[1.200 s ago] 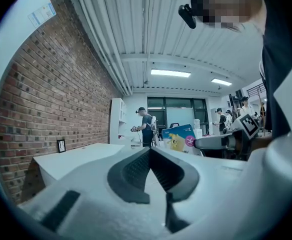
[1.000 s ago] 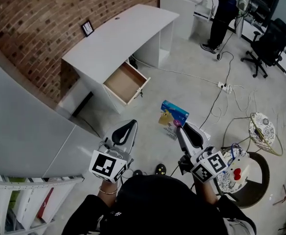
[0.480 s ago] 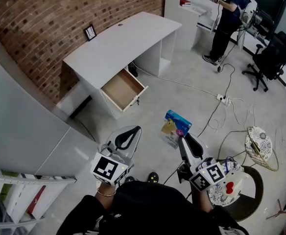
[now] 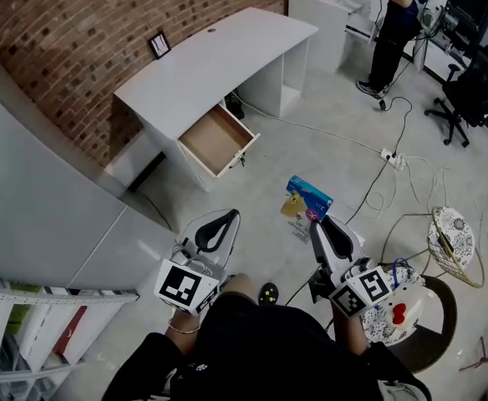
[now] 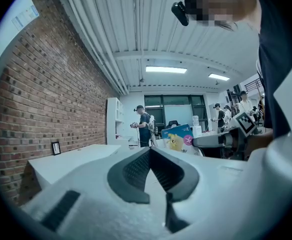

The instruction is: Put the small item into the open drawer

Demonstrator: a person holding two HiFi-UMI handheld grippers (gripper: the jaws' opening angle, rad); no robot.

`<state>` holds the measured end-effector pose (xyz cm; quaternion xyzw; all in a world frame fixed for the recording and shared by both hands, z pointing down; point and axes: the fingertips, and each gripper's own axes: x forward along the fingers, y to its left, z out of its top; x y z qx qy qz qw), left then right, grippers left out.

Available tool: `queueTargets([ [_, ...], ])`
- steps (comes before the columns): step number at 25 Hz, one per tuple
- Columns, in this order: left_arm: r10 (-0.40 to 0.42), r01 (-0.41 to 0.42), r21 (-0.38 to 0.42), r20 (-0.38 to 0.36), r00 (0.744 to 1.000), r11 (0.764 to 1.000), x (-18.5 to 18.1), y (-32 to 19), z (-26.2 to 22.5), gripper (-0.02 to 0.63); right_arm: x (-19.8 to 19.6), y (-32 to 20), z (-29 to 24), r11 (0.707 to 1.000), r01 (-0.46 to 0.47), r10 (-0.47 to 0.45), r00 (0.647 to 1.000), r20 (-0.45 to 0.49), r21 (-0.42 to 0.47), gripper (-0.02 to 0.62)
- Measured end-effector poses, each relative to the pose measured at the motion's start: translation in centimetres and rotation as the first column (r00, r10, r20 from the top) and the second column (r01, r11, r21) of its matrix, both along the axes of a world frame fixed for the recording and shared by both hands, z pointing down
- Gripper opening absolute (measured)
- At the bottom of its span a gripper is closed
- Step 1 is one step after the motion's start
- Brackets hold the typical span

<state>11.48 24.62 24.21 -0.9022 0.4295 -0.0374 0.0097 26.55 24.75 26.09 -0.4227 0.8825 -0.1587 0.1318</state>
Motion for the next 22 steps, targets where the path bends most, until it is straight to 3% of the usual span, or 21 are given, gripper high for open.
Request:
queueTargets([
  [9, 0.012, -0.012, 0.002, -0.004, 1.000, 1.000, 0.3, -1.4, 0.6, 0.000, 0.4, -0.9, 1.0, 1.000, -0.018, 0.018, 1.000, -0.008, -0.012, 0.095],
  [22, 0.045, -0.045, -0.001, -0.024, 0.999, 0.999, 1.2, -8.5, 0.5, 0.000, 1.4, -7.3, 0.4, 0.998, -0.058, 0.057, 0.998, -0.039, -0.011, 0.095],
])
